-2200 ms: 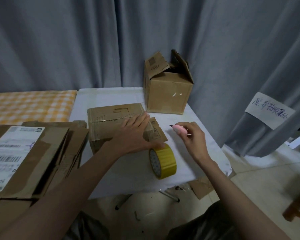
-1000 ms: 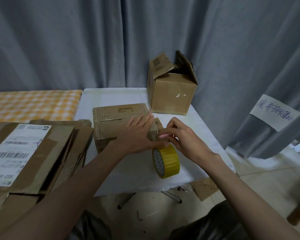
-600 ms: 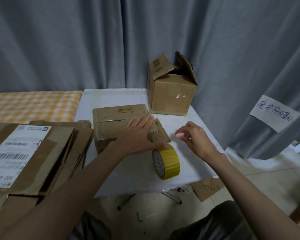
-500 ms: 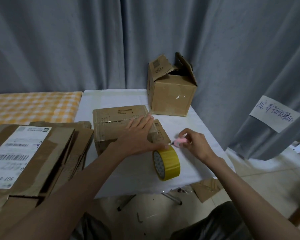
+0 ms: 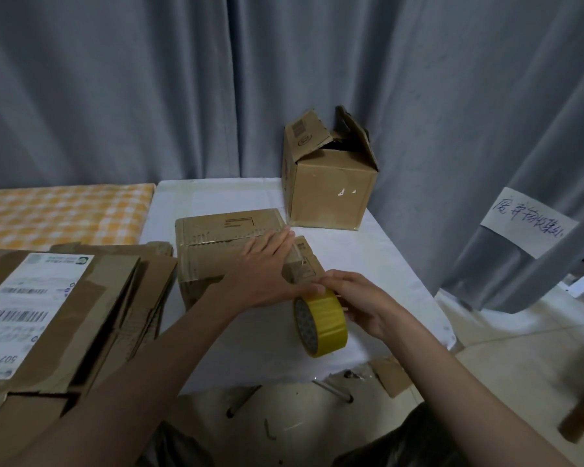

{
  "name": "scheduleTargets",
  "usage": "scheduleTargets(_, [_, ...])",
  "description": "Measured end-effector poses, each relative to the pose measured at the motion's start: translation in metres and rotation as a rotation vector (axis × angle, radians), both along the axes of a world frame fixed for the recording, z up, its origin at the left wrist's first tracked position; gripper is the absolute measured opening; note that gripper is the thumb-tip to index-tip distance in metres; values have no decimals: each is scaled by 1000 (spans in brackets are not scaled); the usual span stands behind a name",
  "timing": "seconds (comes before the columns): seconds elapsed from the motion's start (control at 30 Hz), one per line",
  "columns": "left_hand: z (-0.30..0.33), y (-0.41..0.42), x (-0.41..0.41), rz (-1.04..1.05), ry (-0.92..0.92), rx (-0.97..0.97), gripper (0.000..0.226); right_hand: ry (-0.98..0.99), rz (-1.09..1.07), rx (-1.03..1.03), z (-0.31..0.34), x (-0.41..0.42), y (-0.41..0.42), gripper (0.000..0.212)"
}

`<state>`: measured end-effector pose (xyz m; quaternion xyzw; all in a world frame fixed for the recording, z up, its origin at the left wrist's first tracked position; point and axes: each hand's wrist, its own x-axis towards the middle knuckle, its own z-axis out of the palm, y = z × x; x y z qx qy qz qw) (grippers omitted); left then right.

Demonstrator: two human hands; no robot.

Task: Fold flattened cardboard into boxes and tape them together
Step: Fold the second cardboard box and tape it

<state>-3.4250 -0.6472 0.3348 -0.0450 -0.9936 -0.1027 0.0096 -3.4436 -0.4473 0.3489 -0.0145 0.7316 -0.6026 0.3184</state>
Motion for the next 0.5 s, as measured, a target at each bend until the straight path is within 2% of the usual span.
scheduleTargets(0.07, [3, 1, 1, 4, 17, 51, 117, -37, -39, -86, -1, 3, 0, 12])
scheduleTargets(0.17, [9, 1, -1, 33, 98, 163, 88, -35, -94, -140, -2, 7, -4, 4])
scheduleTargets(0.27, [13, 2, -3, 28, 196, 15, 72, -21, -108, -124, 1, 9, -5, 3])
scheduleTargets(0.43, [12, 1, -2, 16, 257, -106, 71, -8, -111, -99, 2, 14, 4, 3])
scheduleTargets(0.5, [10, 1, -2, -2, 283, -185, 73, -5, -137, -118, 0, 16, 9, 9])
